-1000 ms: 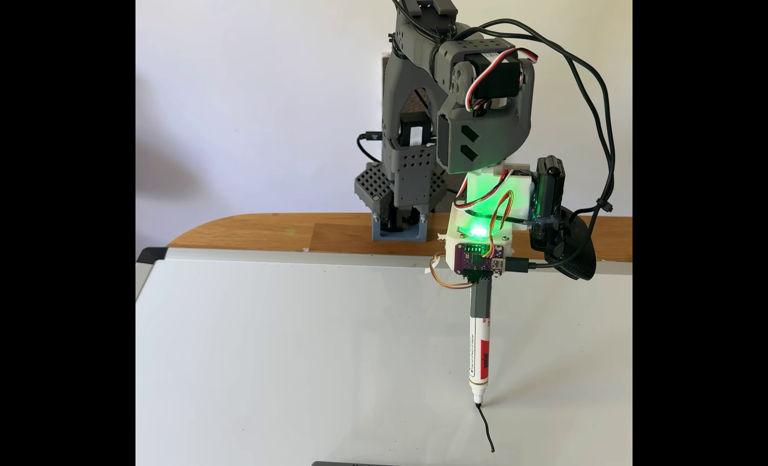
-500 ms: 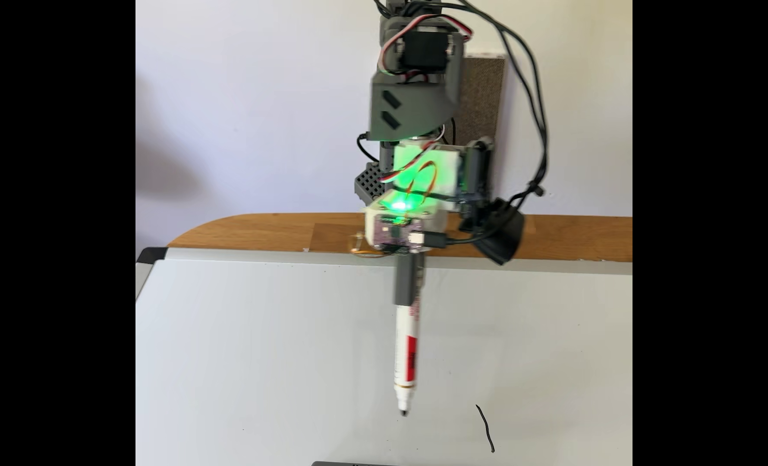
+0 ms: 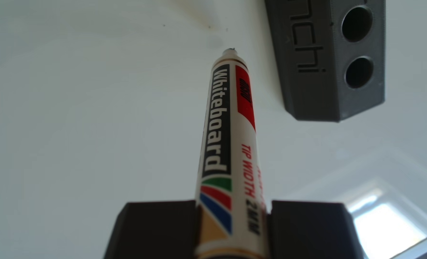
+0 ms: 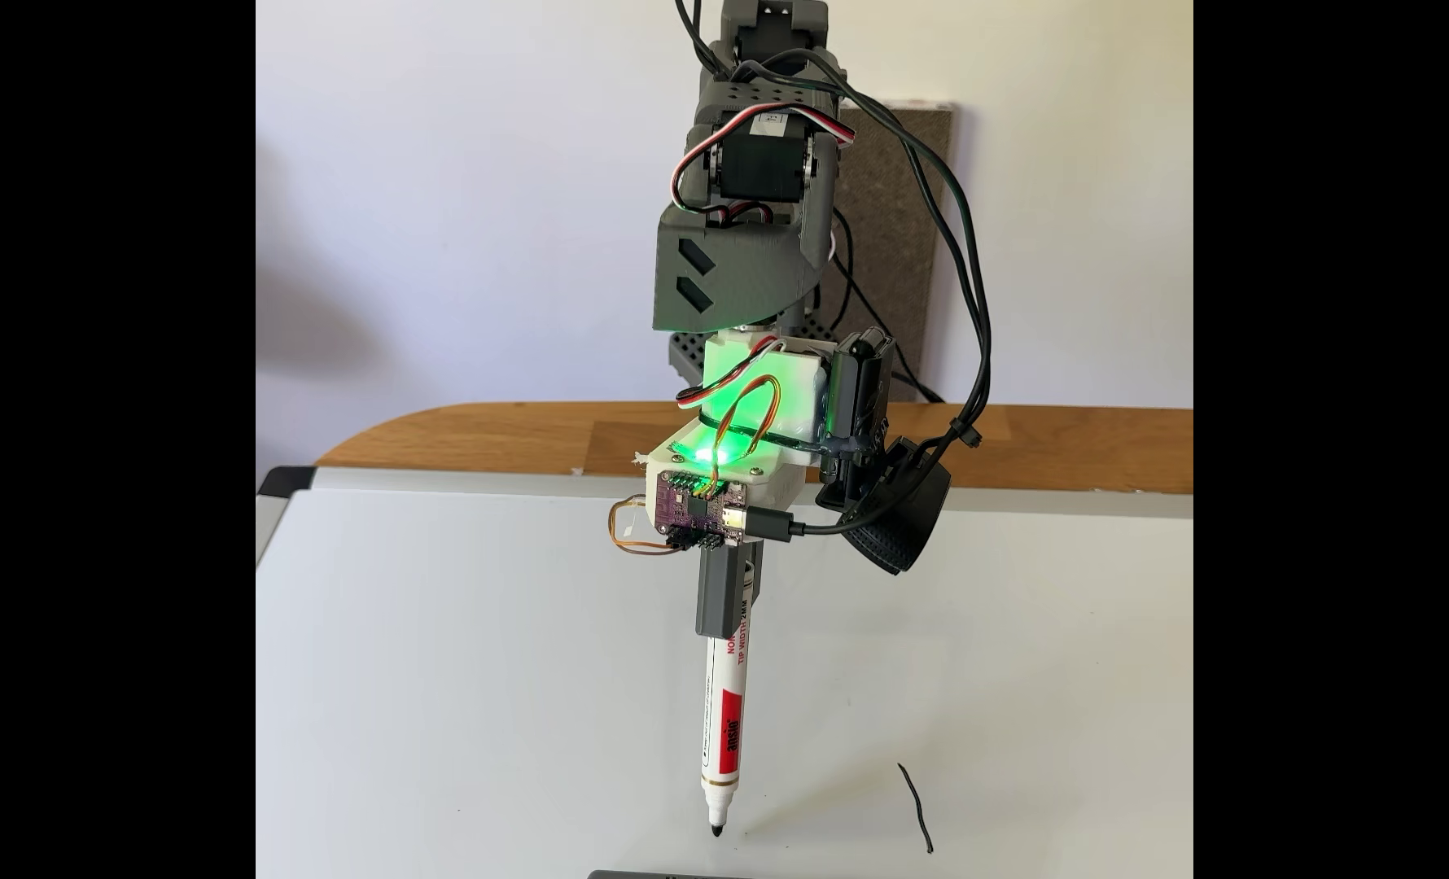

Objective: Draw a face

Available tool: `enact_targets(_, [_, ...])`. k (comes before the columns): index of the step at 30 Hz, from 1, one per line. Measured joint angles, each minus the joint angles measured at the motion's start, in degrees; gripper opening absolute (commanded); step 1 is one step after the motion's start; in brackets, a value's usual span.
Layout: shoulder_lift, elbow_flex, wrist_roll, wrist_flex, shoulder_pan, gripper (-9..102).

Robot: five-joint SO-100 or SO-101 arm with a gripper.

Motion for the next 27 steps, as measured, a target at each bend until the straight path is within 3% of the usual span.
enact_targets(27, [0.4,5.4,-0.1,2.0,0.1,-1])
